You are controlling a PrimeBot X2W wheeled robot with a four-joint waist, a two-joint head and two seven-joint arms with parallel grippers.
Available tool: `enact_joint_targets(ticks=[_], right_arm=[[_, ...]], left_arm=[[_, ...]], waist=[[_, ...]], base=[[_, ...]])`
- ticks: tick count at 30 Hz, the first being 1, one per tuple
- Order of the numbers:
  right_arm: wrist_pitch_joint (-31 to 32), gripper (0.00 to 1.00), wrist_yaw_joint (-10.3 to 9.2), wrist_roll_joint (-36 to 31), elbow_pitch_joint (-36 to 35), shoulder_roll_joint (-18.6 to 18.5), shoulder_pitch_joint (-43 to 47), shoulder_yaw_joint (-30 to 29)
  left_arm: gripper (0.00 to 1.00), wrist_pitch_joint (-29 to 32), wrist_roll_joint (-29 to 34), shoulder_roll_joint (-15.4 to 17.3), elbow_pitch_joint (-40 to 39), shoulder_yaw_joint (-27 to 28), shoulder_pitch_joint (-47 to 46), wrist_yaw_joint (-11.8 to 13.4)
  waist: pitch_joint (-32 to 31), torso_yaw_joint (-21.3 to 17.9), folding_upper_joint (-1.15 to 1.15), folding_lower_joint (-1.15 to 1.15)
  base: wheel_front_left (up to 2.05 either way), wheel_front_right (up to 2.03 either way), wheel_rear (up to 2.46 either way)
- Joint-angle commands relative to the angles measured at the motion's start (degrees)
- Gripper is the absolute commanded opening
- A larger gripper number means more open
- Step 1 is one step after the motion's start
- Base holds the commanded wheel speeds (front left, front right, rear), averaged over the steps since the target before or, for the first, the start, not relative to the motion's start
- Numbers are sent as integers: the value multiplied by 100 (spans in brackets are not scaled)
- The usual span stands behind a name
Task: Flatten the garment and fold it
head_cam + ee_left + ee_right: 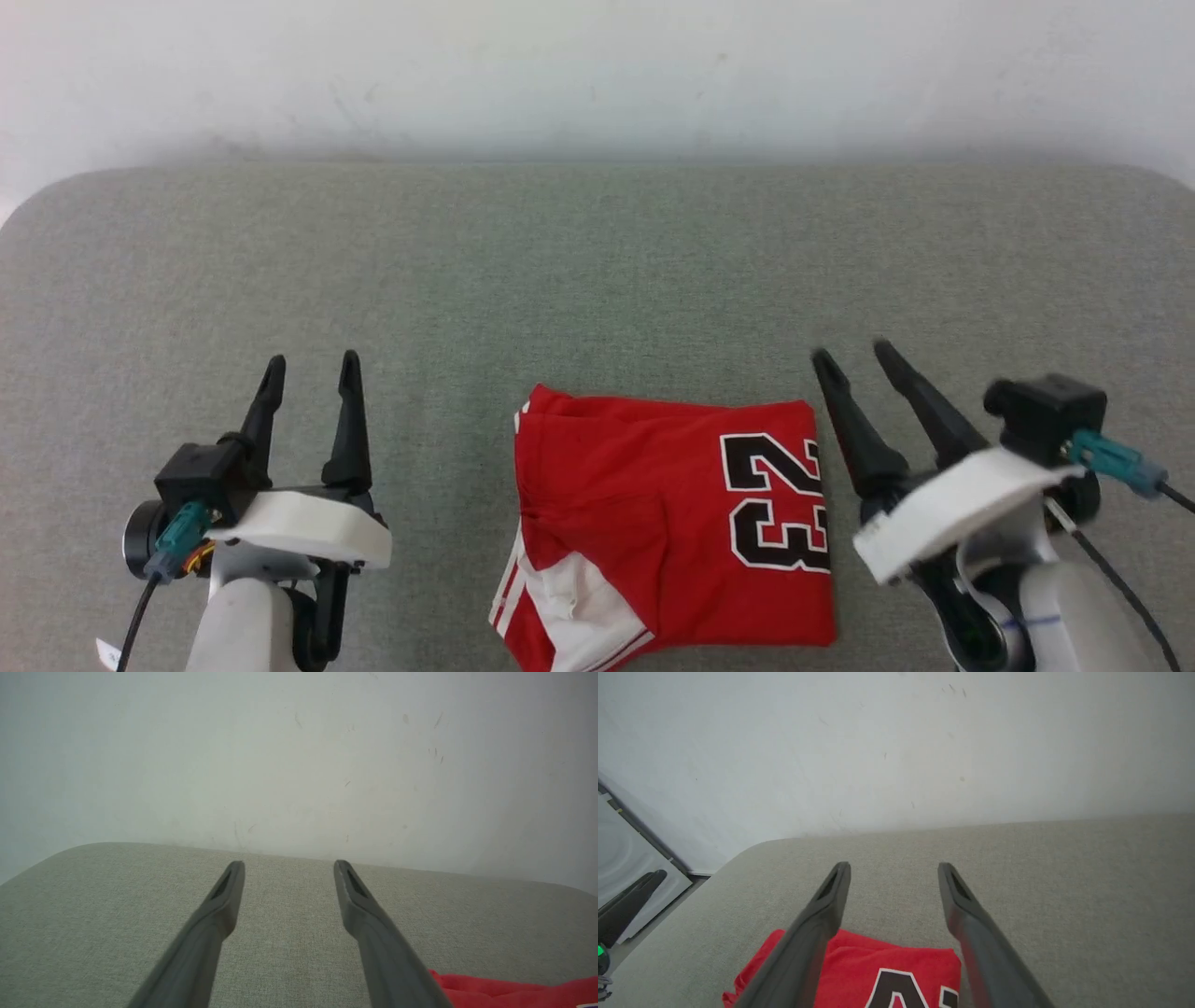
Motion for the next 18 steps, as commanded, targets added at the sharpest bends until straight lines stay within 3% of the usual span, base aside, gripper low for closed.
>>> enact_joint_targets(ticks=[1,8,18], right_arm=[[86,100,-5,13,-12,5,157,-91],[821,100,-5,225,350,5,649,-348],[1633,100,-5,654,1355,5,395,-142]], left_arm=[[100,-27,54,5,-31,22,60,-37],[100,-27,77,3,-25,-4,29,-52],[100,-27,90,1,-18,-36,-8,-68]], waist=[[-23,-65,0,1],[21,-118,0,1],[138,-64,0,1]], base=[[0,0,0],[0,0,0],[0,0,0]])
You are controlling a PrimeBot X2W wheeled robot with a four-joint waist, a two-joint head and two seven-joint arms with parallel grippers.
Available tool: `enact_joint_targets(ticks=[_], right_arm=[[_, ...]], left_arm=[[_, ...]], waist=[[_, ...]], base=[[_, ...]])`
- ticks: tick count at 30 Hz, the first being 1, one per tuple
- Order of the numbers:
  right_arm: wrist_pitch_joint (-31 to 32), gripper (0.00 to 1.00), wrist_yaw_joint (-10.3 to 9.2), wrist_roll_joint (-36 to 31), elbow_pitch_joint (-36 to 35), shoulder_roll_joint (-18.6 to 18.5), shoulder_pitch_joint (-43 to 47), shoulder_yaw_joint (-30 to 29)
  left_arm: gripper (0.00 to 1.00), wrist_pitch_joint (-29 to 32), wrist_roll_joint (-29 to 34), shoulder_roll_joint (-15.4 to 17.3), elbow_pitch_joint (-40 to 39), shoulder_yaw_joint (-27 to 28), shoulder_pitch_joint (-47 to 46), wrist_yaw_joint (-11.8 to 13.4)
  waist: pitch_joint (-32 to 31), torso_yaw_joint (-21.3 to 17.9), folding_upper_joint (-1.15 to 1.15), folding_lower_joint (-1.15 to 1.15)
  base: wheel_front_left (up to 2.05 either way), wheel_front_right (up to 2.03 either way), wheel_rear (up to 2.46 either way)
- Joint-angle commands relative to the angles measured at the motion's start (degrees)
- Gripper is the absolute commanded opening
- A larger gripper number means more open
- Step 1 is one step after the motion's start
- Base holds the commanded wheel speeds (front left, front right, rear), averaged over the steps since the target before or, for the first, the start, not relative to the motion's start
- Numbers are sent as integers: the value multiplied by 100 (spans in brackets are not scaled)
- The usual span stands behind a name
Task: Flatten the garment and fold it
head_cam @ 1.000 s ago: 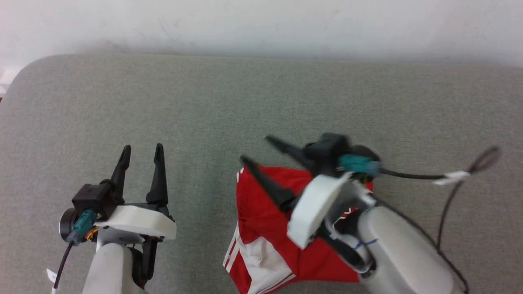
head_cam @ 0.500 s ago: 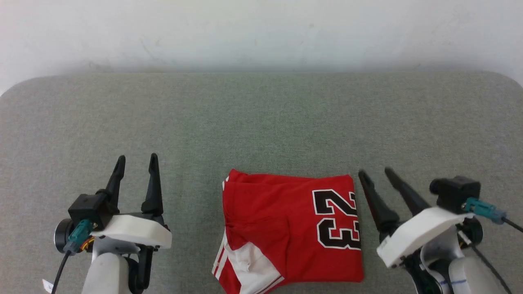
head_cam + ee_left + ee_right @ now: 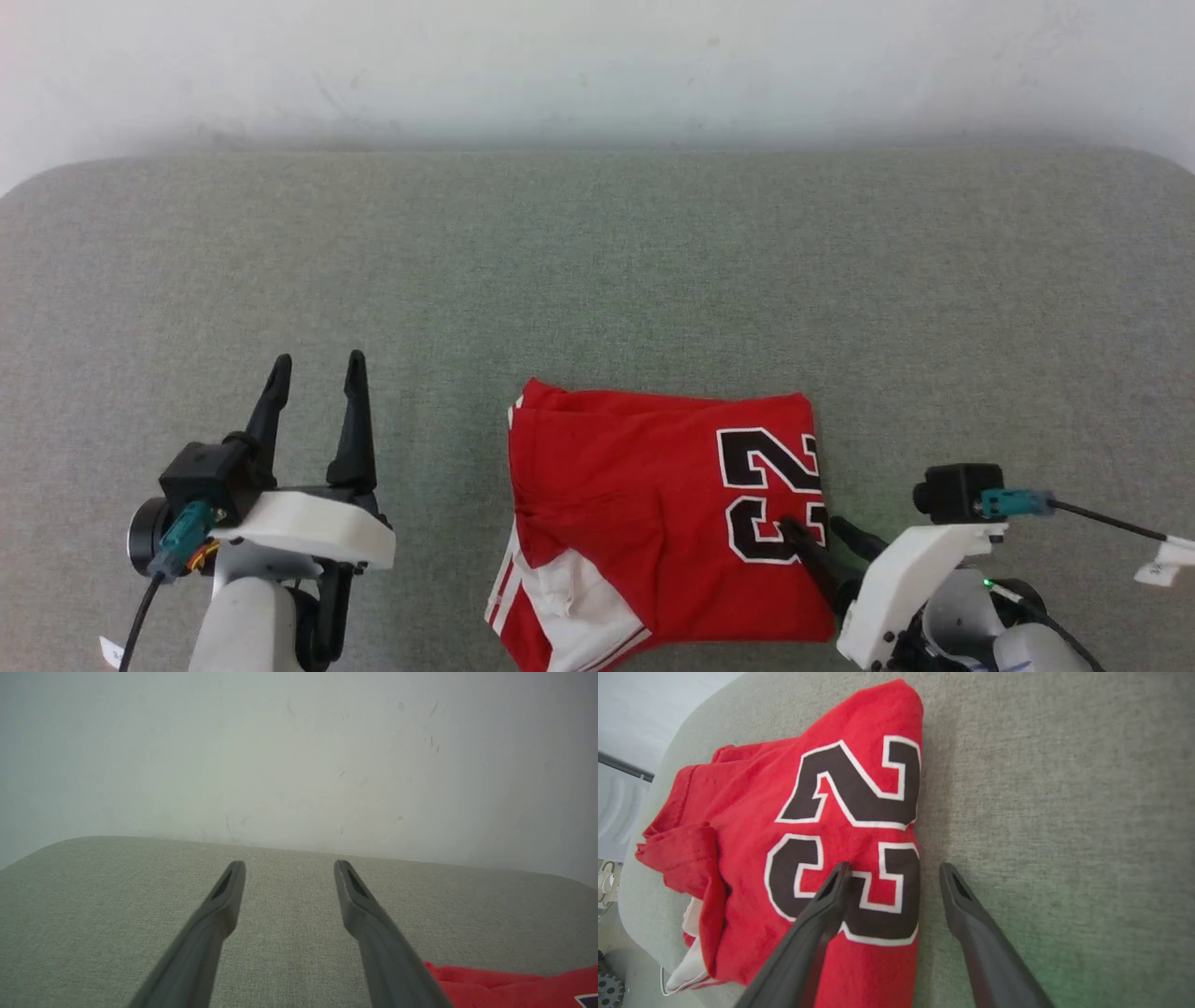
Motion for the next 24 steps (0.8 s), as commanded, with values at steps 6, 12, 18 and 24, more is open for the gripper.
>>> enact_joint_targets(ticks=[6,12,18,24], right_arm=[[366,100,-5,176,568,6,-413,225],[555,0,-5,124,762,6,-693,548],[738,0,-5,-1269,254,6,-1078,809],[1034,0,-5,-2719,-382,-215,-1755,1257]], left_arm=[[100,-27,78,-7,21,-21,-32,-27],[100,-27,74,-19,53,-23,-9,-30],[100,-27,79,-29,-8,34,78,-13],[100,-27,92,-28,-114,95,78,6]], waist=[[43,74,0,0],[-8,102,0,0],[-33,-19,0,0],[76,-338,0,0]], base=[[0,0,0],[0,0,0],[0,0,0],[0,0,0]])
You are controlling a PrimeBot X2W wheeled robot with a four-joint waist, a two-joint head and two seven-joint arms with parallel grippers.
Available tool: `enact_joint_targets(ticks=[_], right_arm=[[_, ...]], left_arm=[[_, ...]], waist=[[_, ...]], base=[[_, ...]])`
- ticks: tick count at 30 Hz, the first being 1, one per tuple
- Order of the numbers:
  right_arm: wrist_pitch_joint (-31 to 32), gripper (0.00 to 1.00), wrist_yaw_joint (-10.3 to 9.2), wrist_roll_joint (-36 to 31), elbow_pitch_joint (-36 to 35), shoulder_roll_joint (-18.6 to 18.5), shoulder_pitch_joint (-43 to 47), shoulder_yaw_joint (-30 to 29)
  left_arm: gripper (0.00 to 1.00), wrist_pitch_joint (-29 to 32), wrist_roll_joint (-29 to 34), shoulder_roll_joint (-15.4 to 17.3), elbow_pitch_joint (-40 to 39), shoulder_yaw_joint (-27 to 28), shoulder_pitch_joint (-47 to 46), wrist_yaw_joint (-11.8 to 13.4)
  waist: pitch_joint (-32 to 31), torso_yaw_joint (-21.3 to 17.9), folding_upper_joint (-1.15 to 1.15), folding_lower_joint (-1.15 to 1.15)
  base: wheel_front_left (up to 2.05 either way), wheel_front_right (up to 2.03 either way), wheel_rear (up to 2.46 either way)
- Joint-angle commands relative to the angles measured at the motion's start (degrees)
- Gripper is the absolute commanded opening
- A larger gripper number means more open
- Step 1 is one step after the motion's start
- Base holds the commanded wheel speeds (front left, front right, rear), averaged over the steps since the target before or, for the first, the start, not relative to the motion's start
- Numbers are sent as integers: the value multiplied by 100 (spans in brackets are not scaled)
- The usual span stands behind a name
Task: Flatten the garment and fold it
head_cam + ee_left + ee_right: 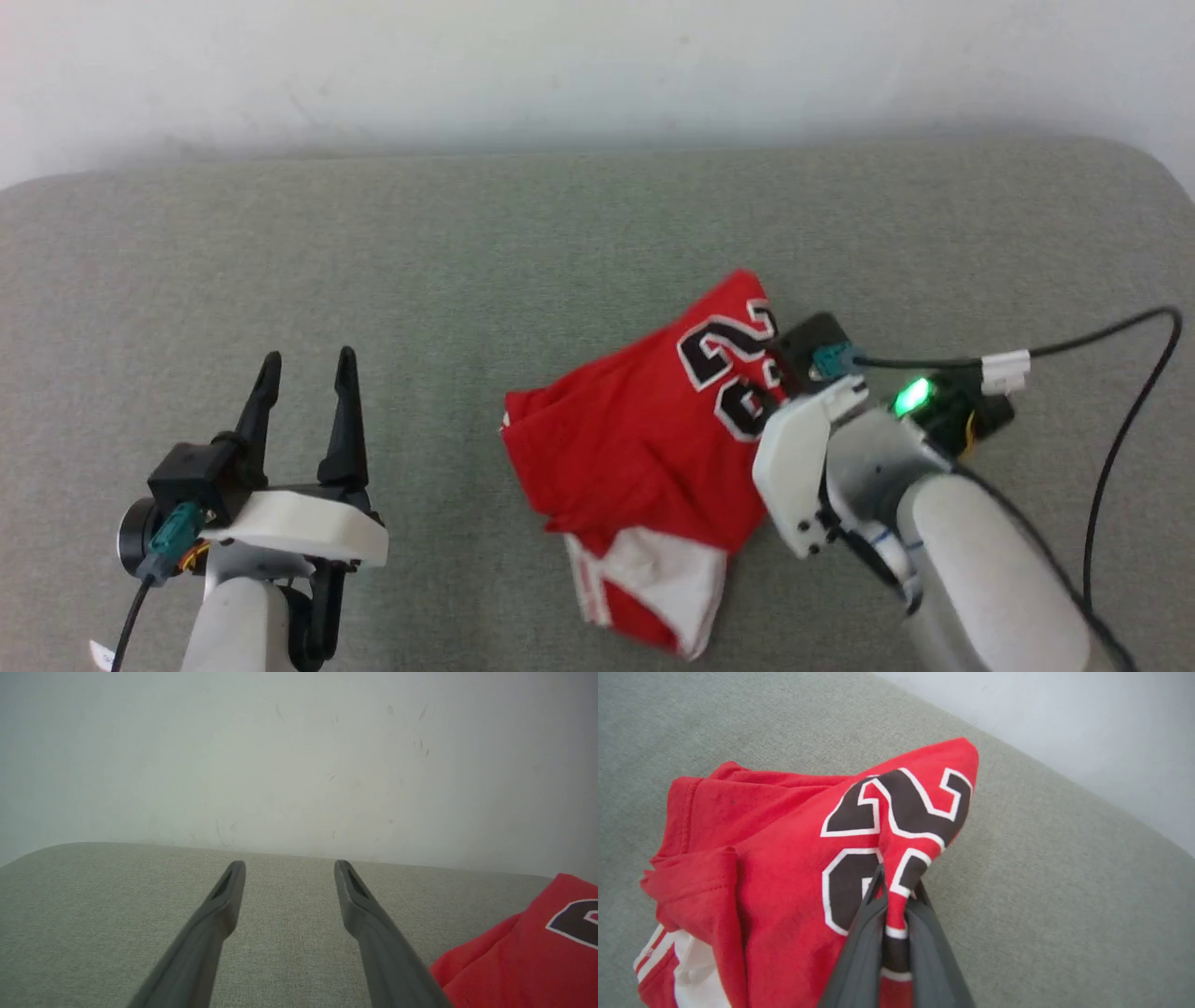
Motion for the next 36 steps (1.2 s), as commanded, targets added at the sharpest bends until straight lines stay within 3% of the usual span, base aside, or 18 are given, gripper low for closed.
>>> enact_joint_targets(ticks=[1,11,21,27,36], right_arm=[[69,0,-6,-198,-106,-228,-236,40],[104,0,-6,-371,-113,-1194,-966,159],[-185,0,-6,-379,500,-1960,-1647,-59],[-483,0,-6,-472,1134,-2102,-2064,-519],[-989,0,-6,-1140,2144,-2071,-2382,-1502]], left_arm=[[100,-27,86,-19,-47,22,52,5],[100,-27,119,14,-229,68,-76,15],[100,-27,215,199,-497,65,-458,16],[100,-26,278,332,-588,5,-713,14],[100,7,301,457,-616,-85,-824,25]], waist=[[98,-223,0,0],[408,-1011,0,0],[1074,-1769,0,0],[1528,-1867,0,0],[1812,-1628,0,0]], base=[[0,0,0],[0,0,0],[0,0,0],[0,0,0],[0,0,0]])
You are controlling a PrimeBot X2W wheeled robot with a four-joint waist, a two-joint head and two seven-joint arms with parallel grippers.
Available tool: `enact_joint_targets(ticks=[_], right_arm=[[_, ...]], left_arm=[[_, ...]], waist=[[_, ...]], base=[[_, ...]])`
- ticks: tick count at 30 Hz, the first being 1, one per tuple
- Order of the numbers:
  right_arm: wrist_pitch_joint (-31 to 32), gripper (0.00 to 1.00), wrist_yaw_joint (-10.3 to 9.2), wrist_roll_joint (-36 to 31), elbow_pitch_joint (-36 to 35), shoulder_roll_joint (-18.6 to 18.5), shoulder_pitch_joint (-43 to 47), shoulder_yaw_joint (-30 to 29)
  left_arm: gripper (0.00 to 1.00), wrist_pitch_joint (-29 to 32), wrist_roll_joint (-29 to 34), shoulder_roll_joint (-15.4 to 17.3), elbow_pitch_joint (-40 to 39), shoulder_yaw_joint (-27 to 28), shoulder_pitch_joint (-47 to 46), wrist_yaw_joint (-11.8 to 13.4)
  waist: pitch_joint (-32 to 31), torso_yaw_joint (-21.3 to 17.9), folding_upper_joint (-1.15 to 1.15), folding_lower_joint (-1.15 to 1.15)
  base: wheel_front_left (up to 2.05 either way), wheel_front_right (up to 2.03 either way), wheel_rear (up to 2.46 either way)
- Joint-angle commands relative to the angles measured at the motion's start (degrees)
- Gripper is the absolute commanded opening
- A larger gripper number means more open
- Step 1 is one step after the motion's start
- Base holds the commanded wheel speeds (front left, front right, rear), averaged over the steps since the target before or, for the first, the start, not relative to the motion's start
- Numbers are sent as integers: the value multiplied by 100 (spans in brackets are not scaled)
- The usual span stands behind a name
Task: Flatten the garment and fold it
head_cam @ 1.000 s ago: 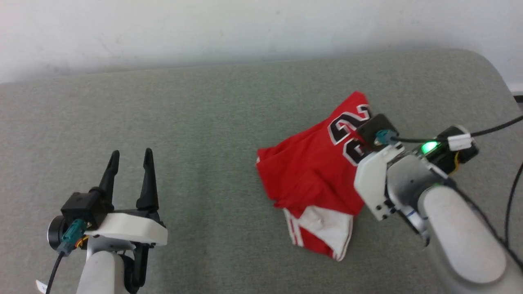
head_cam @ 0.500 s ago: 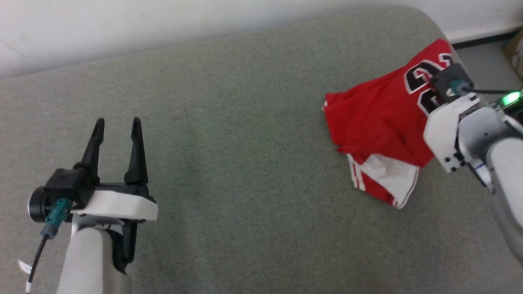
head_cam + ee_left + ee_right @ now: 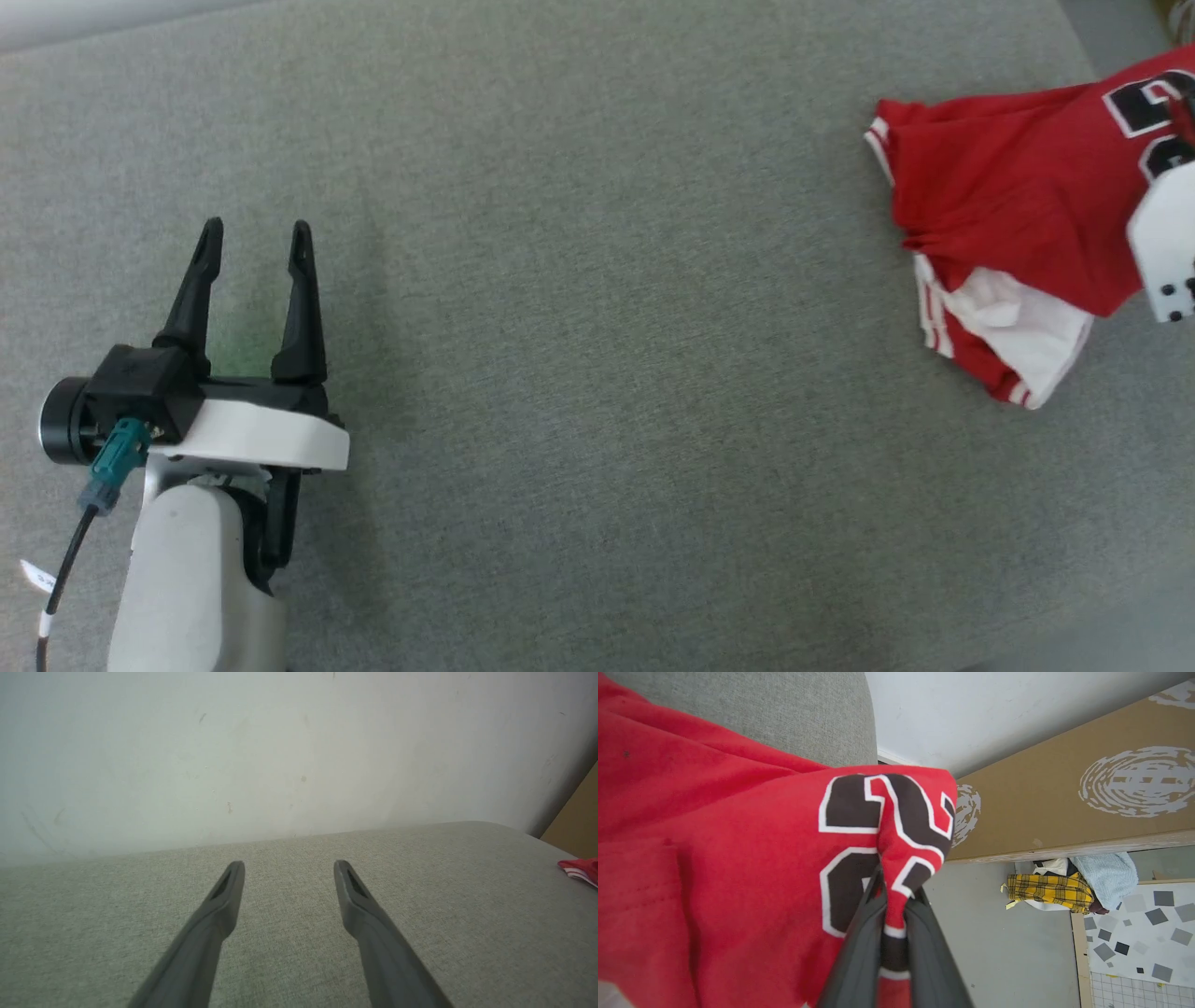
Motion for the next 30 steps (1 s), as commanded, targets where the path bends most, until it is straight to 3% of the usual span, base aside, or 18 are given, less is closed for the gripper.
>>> enact_joint_targets(ticks=[1,6,7,9,10,15,20,30], right_arm=[[-77,0,-13,-124,68,50,-99,-107],[-270,0,-13,-492,365,176,-120,-601],[-314,5,-13,-551,396,217,-117,-699],[-437,80,-13,-649,447,272,-103,-854],[-483,100,-13,-700,476,287,-83,-930],[-801,100,-13,-738,489,344,126,-1257],[-1304,100,-13,-319,253,436,503,-1452],[-1922,100,-13,628,-1454,1035,1936,-1826]], left_arm=[[100,-2,6,50,16,-1,-71,21],[100,-6,-7,60,28,-28,-28,49],[100,-7,-16,58,42,-30,-15,54],[100,-10,-31,50,94,-43,14,59],[100,-12,-40,39,126,-50,36,63],[100,-24,-101,-90,303,-138,182,81],[100,-31,-176,-211,521,-235,371,102],[100,-35,-298,-368,779,-407,600,200]], waist=[[75,103,0,-1],[25,240,0,-1],[-5,259,0,-1],[-93,300,0,-1],[-158,322,0,-1],[-626,505,0,-1],[-1182,767,0,-1],[-1901,1291,0,-1]], base=[[0,0,0],[0,0,0],[0,0,0],[0,0,0],[0,0,0],[0,0,0],[0,0,0],[0,0,0]])
